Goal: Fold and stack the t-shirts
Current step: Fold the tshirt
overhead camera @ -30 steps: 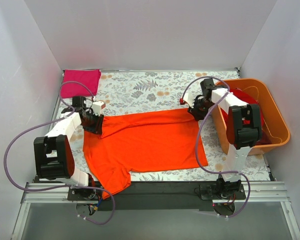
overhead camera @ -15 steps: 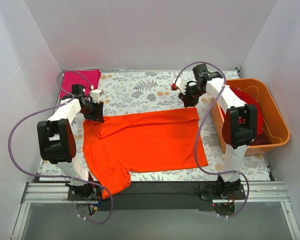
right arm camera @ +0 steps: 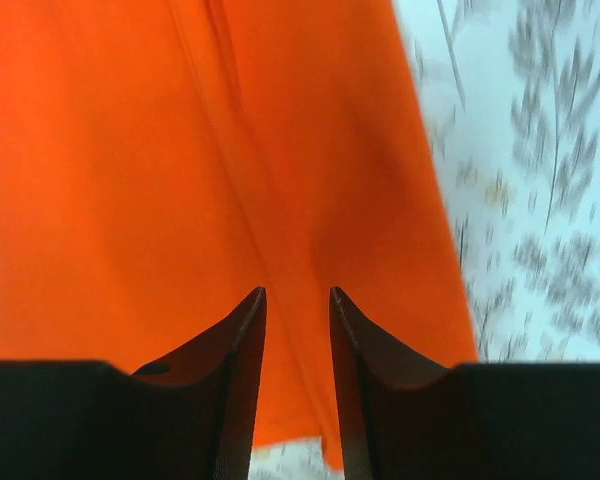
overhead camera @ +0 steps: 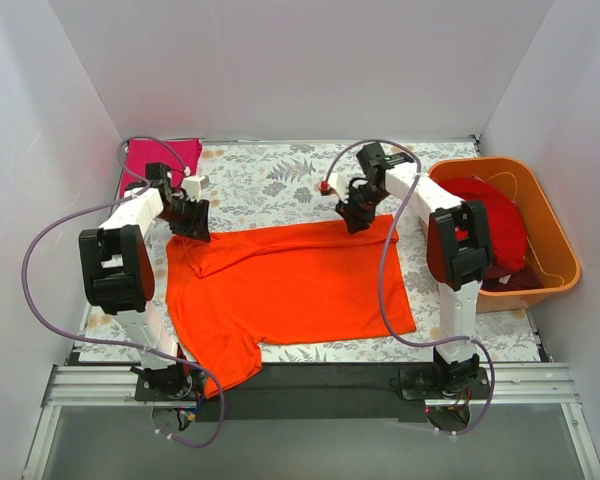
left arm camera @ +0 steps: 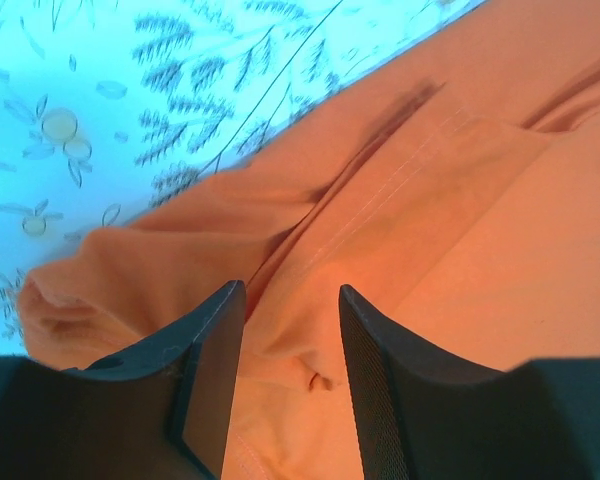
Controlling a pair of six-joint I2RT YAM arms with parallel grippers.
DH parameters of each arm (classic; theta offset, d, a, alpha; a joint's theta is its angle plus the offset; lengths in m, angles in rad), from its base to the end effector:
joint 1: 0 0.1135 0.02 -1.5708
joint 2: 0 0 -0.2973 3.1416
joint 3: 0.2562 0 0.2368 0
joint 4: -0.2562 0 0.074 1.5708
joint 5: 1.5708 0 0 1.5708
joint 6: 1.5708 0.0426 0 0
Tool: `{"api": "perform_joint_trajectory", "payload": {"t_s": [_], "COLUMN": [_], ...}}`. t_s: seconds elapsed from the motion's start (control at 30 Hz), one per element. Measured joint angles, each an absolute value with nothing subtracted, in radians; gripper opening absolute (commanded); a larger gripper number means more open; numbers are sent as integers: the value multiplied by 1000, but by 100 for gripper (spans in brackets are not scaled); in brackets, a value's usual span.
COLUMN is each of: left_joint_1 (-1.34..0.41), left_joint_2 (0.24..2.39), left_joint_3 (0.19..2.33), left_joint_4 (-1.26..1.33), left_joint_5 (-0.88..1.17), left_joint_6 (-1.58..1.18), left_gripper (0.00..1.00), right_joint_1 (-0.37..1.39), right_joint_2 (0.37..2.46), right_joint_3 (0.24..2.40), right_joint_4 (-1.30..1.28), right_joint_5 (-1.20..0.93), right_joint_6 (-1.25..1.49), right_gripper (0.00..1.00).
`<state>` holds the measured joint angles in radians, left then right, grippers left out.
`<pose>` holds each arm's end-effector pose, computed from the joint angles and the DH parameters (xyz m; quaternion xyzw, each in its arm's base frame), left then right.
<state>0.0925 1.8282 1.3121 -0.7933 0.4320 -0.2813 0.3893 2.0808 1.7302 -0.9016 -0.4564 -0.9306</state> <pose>0.3538 0.0149 0.2313 -0.1525 0.9568 -0.2236 0.1067 0.3963 0.1829 0.2441 -0.6180 0.7378 0.1739 0.2086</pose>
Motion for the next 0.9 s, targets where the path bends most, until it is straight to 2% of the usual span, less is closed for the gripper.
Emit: {"api": "perform_joint_trajectory", "payload": {"t_s": [0.33, 0.53, 0.7, 0.9], "left_joint_1": [-56, -147, -168, -185], "left_joint_2": [1828, 1829, 1829, 1829], "left_joint_3": [1357, 1356, 1330, 1269], "left_joint_4": [-797, -813, -822, -835], "left_joint_5": [482, 479, 460, 424], "left_joint_6": [-234, -191, -154, -130], "left_gripper": [40, 41, 41, 41], "right_joint_1": [181, 167, 167, 173], "right_joint_2": [1977, 1975, 1975, 1991], "right_joint_3": [1606, 1587, 1573, 1573], "right_joint_4": [-929, -936, -937, -938], "right_joint_5": [-300, -245, -237, -237], "right_joint_6": [-1070, -1131, -1157, -1164], "right_gripper": [38, 40, 44, 45]}}
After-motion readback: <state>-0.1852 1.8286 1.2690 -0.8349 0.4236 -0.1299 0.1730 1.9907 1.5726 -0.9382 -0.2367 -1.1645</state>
